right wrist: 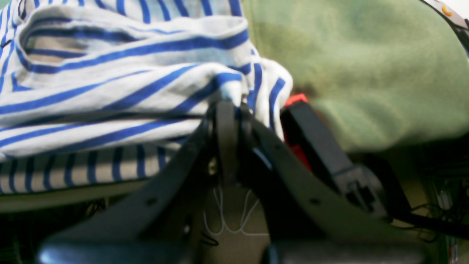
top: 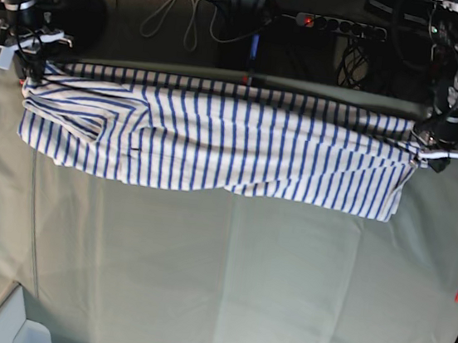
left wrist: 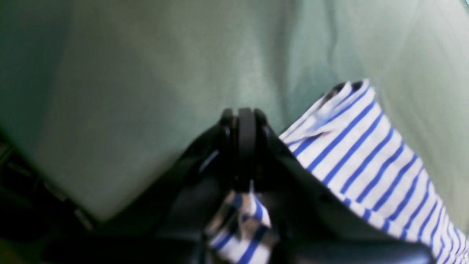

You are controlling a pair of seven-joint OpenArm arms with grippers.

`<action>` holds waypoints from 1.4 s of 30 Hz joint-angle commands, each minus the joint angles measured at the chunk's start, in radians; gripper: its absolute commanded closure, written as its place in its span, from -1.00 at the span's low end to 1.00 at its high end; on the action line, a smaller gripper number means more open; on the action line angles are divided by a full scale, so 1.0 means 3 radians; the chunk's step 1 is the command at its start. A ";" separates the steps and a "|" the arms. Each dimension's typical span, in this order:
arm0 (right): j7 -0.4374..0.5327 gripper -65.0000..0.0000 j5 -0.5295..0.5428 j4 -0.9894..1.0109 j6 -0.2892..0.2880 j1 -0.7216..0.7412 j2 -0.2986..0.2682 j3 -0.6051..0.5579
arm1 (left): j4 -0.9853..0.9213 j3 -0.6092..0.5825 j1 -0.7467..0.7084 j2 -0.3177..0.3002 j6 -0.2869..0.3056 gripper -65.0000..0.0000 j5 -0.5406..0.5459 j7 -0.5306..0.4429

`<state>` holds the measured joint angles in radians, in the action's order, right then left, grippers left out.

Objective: Layout the t-shirt on the table in an organized manner, then fold the t-shirt properly
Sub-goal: 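Fold the shirt again toward the collar with both grippers, forming a strip, then grasp the strip end with the left gripper and fold it toward the right gripper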

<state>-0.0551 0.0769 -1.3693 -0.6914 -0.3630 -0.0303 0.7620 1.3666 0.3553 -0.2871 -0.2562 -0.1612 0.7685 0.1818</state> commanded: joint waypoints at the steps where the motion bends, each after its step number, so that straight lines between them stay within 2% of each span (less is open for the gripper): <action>1: 0.0089 1.00 0.0058 -0.0046 -0.0022 -0.0015 -0.0040 0.0020 | 0.0035 0.0015 0.0013 -0.0049 -0.0013 0.97 -0.0002 -0.0097; 3: 0.0084 1.00 0.0043 -0.0046 -0.0022 -0.0015 -0.0040 0.0015 | 0.0045 0.0015 0.0013 -0.0049 -0.0013 0.82 -0.0002 -0.0097; 9: 0.0084 1.00 0.0038 -0.0046 -0.0022 -0.0015 -0.0040 0.0015 | 0.0117 0.0046 -0.0007 0.0007 -0.0013 0.04 -0.0002 -0.0097; 12: 0.0074 0.78 0.0038 -0.0057 -0.0022 -0.0035 -0.0055 0.0015 | 0.0224 0.0046 -0.0058 0.0002 -0.0013 -0.19 -0.0002 -0.0097; 14: 0.0079 0.57 0.0048 -0.0072 -0.0022 -0.0097 -0.0065 0.0015 | 0.0296 0.0046 -0.0074 0.0002 -0.0013 -0.27 -0.0002 -0.0097; 18: 0.0084 0.25 0.0063 -0.0169 -0.0022 -0.0107 -0.0055 0.0081 | 0.0265 0.0046 0.0018 -0.0003 -0.0013 -0.29 -0.0007 -0.0097; 20: 0.0084 0.18 0.0191 -0.0231 -0.0022 -0.0107 -0.0029 0.0255 | 0.0245 0.0046 0.0131 -0.0003 -0.0013 -0.29 -0.0027 -0.0097; 23: 0.0069 0.17 0.0355 -0.0374 -0.0022 -0.0097 0.0032 0.0424 | 0.0060 0.0015 0.0259 -0.0003 -0.0013 -0.29 -0.0012 -0.0097; 26: 0.0064 0.16 0.0365 -0.0573 -0.0022 -0.0107 0.0073 0.0429 | -0.0067 0.0000 0.0351 0.0018 -0.0013 -0.29 -0.0007 -0.0092; 29: 0.0064 0.16 0.0360 -0.0737 -0.0022 -0.0107 0.0145 0.0398 | -0.0190 -0.0200 0.0392 0.0018 -0.0013 -0.29 -0.0007 -0.0092; 36: 0.0064 0.16 0.0324 -0.0742 -0.0022 -0.0117 0.0201 -0.0036 | -0.0354 -0.0445 0.0448 0.0018 -0.0013 -0.28 -0.0007 -0.0097; 38: 0.0064 0.16 0.0155 -0.0696 -0.0022 -0.0112 0.0252 -0.0139 | -0.0354 -0.0507 0.0448 0.0018 -0.0013 -0.28 -0.0007 -0.0097; 40: 0.0064 0.16 -0.0054 -0.0640 -0.0022 -0.0087 0.0288 -0.0205 | -0.0354 -0.0573 0.0458 0.0007 -0.0013 -0.18 -0.0027 -0.0097; 42: 0.0064 0.16 -0.0187 -0.0548 -0.0022 -0.0041 0.0293 -0.0272 | -0.0369 -0.0584 0.0458 0.0013 -0.0013 0.08 -0.0027 -0.0097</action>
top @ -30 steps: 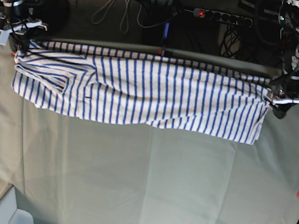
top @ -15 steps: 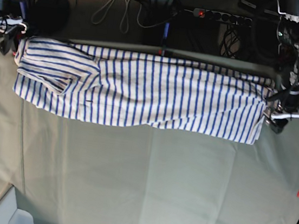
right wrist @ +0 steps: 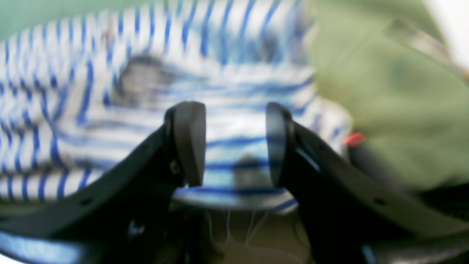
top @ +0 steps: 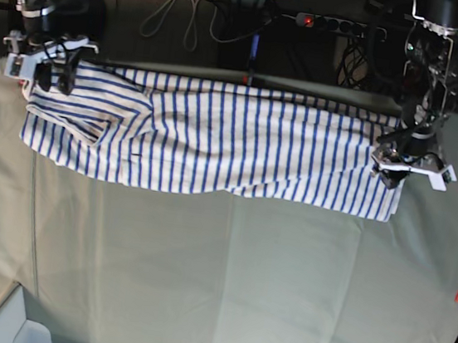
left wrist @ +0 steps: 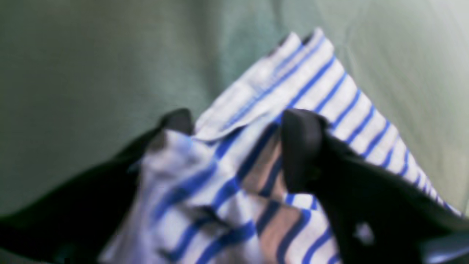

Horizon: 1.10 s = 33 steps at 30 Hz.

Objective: Layout the t-shirt on the table in an organized manner, then fold the t-shirt properly
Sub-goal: 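Grasp the strip end with the left gripper and fold it toward the right gripper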

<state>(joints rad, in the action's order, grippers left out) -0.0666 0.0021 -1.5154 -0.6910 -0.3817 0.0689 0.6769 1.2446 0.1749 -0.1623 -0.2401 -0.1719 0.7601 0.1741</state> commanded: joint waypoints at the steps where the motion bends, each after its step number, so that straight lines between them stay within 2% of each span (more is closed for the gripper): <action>1: 0.0102 0.16 0.0042 -0.0004 -0.0024 0.0063 -0.0038 -0.0009 | -0.0003 0.0018 0.0048 -0.0041 0.0023 0.24 0.0001 -0.0077; 5: 0.0102 0.16 0.0042 0.0257 -0.0024 0.0170 -0.0038 -0.0014 | -0.0141 0.0044 0.0053 -0.0051 0.0023 1.00 0.0021 -0.0082; 9: 0.0107 0.16 0.0042 0.0389 -0.0024 0.0272 -0.0048 -0.0009 | 0.0038 0.0079 0.0017 -0.0087 0.0023 1.00 0.0021 -0.0092; 15: 0.0107 0.16 0.0042 0.0415 -0.0024 0.0344 -0.0104 -0.0029 | 0.0953 0.0294 -0.0229 -0.0107 0.0023 1.00 0.0026 -0.0072; 20: 0.0107 0.16 0.0042 0.0415 -0.0024 0.0364 -0.0109 -0.0019 | 0.1598 0.0284 -0.0438 -0.0097 -0.0008 1.00 0.0026 -0.0072; 23: 0.0107 0.16 0.0042 0.0415 -0.0024 0.0364 -0.0109 -0.0019 | 0.1807 0.0120 -0.0541 0.0041 -0.0008 1.00 -0.0005 -0.0072; 27: 0.0107 0.16 0.0042 0.0415 -0.0024 0.0364 -0.0104 -0.0029 | 0.1746 -0.0182 -0.0541 0.0200 -0.0008 1.00 -0.0061 -0.0087; 29: 0.0107 0.16 0.0042 0.0415 -0.0024 0.0364 -0.0104 -0.0029 | 0.1664 -0.0401 -0.0490 0.0297 -0.0008 1.00 -0.0276 -0.0092; 33: 0.0107 0.16 0.0042 0.0415 -0.0024 0.0359 -0.0104 -0.0029 | 0.1546 -0.0846 -0.0331 0.0629 -0.0013 1.00 -0.0838 -0.0092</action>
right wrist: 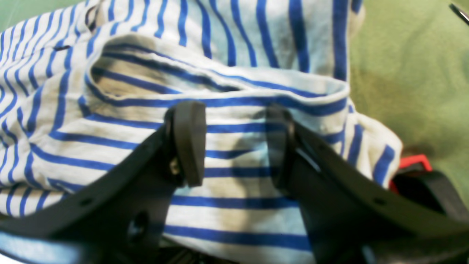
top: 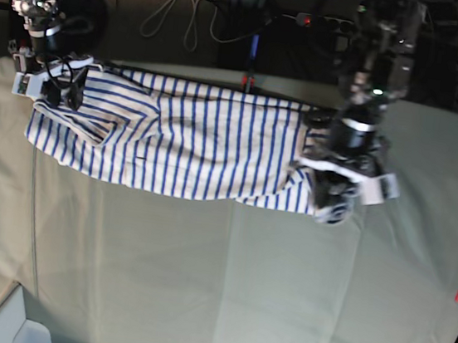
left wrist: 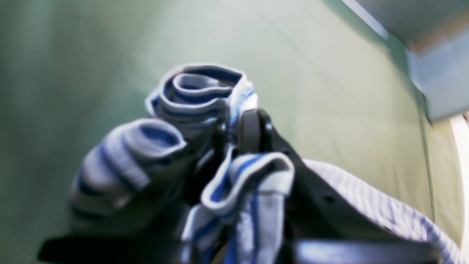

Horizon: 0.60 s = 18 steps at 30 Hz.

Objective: Layout the t-shirt on the table in an organized manner, then fold the t-shirt properly
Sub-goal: 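Grasp the strip end with the left gripper and fold it toward the right gripper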

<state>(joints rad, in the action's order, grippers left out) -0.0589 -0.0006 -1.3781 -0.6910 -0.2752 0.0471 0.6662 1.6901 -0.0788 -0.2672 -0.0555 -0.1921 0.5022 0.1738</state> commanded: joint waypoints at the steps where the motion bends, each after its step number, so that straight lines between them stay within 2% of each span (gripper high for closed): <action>1: 0.0081 0.16 0.0050 -0.0043 -0.0024 0.0005 -0.0032 0.0007 | 0.0056 -0.0103 0.0029 0.0101 0.0055 1.00 -0.0142 -0.0091; 7: 0.0081 0.16 0.0050 -0.0048 -0.0024 -0.0001 -0.0037 0.0007 | -0.0486 -0.0865 0.0300 0.0633 0.0055 1.00 -0.1339 -0.0096; 9: 0.0081 0.16 0.0050 -0.0063 -0.0024 -0.0001 -0.0037 0.0017 | -0.0716 -0.1039 0.0387 0.0699 0.0055 1.00 -0.1539 -0.0096; 18: 0.0081 0.17 0.0050 -0.0048 -0.0024 -0.0016 -0.0103 0.0027 | -0.1453 -0.1551 0.0863 0.0684 0.0055 1.00 -0.1585 -0.0091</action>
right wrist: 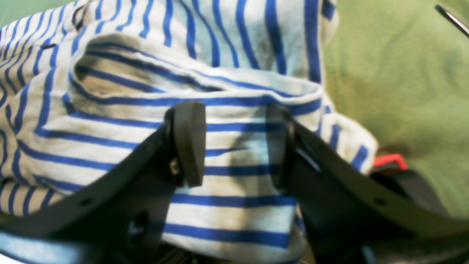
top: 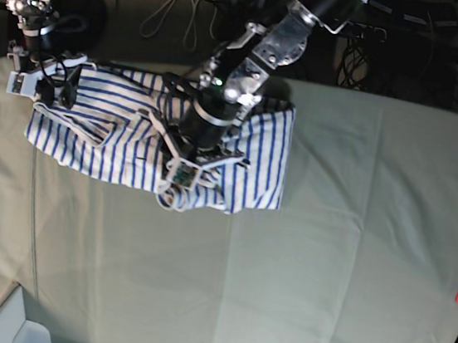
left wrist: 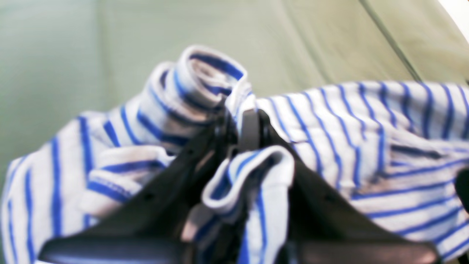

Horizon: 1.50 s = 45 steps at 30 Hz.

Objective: Layout the t-shirt on the table in an organized manner, then fold the t-shirt properly
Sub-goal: 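Grasp the strip end with the left gripper and fold it toward the right gripper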

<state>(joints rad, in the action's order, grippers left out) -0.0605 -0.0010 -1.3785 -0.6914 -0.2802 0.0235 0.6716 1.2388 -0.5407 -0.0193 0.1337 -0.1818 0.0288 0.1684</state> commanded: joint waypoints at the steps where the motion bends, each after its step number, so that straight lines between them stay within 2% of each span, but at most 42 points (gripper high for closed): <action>1: 0.0086 0.17 0.0052 -0.0047 -0.0022 0.0001 -0.0024 0.0009 | -0.0015 -0.0062 0.0082 0.0058 0.0020 0.99 -0.0007 -0.0073; 7: 0.0086 0.17 0.0052 -0.0067 -0.0022 0.0001 -0.0024 0.0009 | -0.0122 -0.0307 0.0159 0.0053 0.0020 0.94 0.0019 -0.0053; 8: 0.0086 0.17 0.0047 -0.0067 -0.0022 0.0001 -0.0024 0.0009 | -0.0122 -0.0302 0.0154 0.0053 0.0020 0.88 0.0019 -0.0053; 13: 0.0086 0.17 0.0047 -0.0067 -0.0022 0.0006 -0.0030 0.0009 | -0.0117 -0.0323 0.0143 0.0048 0.0020 0.30 0.0024 -0.0053; 16: 0.0086 0.17 0.0047 -0.0067 -0.0022 0.0016 -0.0030 0.0009 | -0.0030 -0.0323 0.0097 0.0007 0.0036 0.21 0.0024 -0.0063; 19: 0.0086 0.17 0.0047 -0.0067 -0.0022 0.0021 -0.0076 -0.0001 | 0.0359 -0.0389 0.0011 -0.0085 0.0046 0.21 0.0024 -0.0083; 22: 0.0081 0.17 0.0047 -0.0067 -0.0022 0.0026 -0.0076 0.0004 | 0.0860 -0.0389 -0.0046 -0.0290 0.0025 0.22 0.0024 -0.0083; 25: 0.0081 0.17 0.0047 -0.0067 -0.0022 0.0031 -0.0076 0.0004 | 0.1187 -0.0133 -0.0133 -0.0438 0.0020 0.23 0.0024 -0.0078; 29: 0.0081 0.17 0.0047 -0.0067 -0.0022 0.0031 -0.0076 -0.0006 | 0.1131 0.0363 -0.0276 -0.0443 0.0031 0.40 0.0029 -0.0073; 31: 0.0081 0.17 0.0047 -0.0067 -0.0022 0.0036 -0.0076 -0.0011 | 0.0926 0.0409 -0.0271 -0.0438 0.0041 0.55 0.0034 -0.0058; 33: 0.0081 0.17 0.0047 -0.0067 -0.0022 0.0036 -0.0076 -0.0011 | 0.0752 0.0296 -0.0266 -0.0438 0.0051 0.68 0.0137 -0.0058; 36: 0.0081 0.17 0.0052 -0.0067 -0.0022 0.0098 -0.0076 0.0004 | 0.0466 -0.0220 -0.0117 -0.0469 0.0051 0.80 0.0377 -0.0047; 41: 0.0081 0.17 0.0052 -0.0118 -0.0022 0.0128 -0.0157 0.0014 | 0.0149 -0.1069 0.0169 -0.0494 0.0051 0.81 0.0664 -0.0047; 45: 0.0081 0.16 0.0062 -0.0277 -0.0022 0.0128 -0.0178 0.0014 | 0.0384 -0.1330 0.0230 -0.0643 0.0051 0.81 0.0837 -0.0053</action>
<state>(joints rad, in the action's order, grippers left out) -0.0647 -0.0021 -1.4395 -0.6910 -0.2474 -0.0219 0.6777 1.3277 -0.9405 0.0334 -0.0753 -0.1680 0.2863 0.1890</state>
